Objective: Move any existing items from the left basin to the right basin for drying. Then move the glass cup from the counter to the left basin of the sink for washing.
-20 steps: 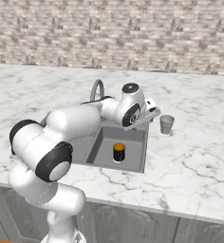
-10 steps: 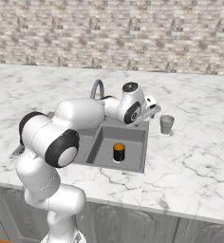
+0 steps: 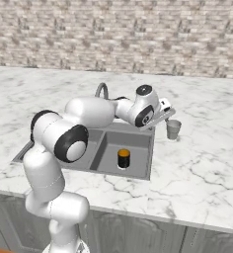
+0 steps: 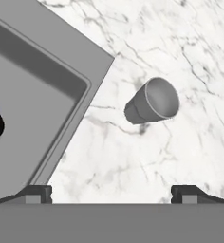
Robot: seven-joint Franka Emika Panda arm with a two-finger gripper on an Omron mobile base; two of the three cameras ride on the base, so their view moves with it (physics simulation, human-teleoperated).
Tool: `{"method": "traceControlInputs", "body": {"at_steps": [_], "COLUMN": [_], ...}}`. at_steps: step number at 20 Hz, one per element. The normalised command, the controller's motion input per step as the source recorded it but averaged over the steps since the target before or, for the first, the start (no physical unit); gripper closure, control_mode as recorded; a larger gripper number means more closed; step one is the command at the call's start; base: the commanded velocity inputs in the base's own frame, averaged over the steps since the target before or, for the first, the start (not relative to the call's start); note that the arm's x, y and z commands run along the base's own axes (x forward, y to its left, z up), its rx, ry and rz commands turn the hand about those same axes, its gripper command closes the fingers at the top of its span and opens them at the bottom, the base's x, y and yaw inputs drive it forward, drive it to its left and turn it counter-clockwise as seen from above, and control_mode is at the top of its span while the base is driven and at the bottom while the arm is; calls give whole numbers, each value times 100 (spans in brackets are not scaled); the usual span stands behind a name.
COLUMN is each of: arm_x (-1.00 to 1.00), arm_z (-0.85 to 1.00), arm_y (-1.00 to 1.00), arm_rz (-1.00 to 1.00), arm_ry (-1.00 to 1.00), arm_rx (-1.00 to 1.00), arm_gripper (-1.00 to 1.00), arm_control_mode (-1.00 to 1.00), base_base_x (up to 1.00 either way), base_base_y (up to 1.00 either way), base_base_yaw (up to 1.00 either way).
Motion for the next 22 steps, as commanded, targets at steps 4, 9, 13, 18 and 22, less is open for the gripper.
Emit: {"method": "traceControlInputs", "body": {"at_steps": [4, 9, 13, 18, 22], "arm_x": [43, 28, 22, 34, 32], "arm_z": [-5, -16, -30, -27, -24], "arm_y": [-16, -24, -15, 0, 0], "arm_rz": [0, 0, 0, 0, 0], "arm_ry": [-1, 0, 0, 0, 0], "arm_rx": [0, 4, 1, 0, 0], "arm_gripper": [-100, -100, -100, -100, -100], "arm_control_mode": [-100, -100, -100, -100, -100], "base_base_x": [0, 0, 0, 0, 0], "base_base_y": [0, 0, 0, 0, 0], "base_base_yaw": [0, 0, 0, 0, 0]}}
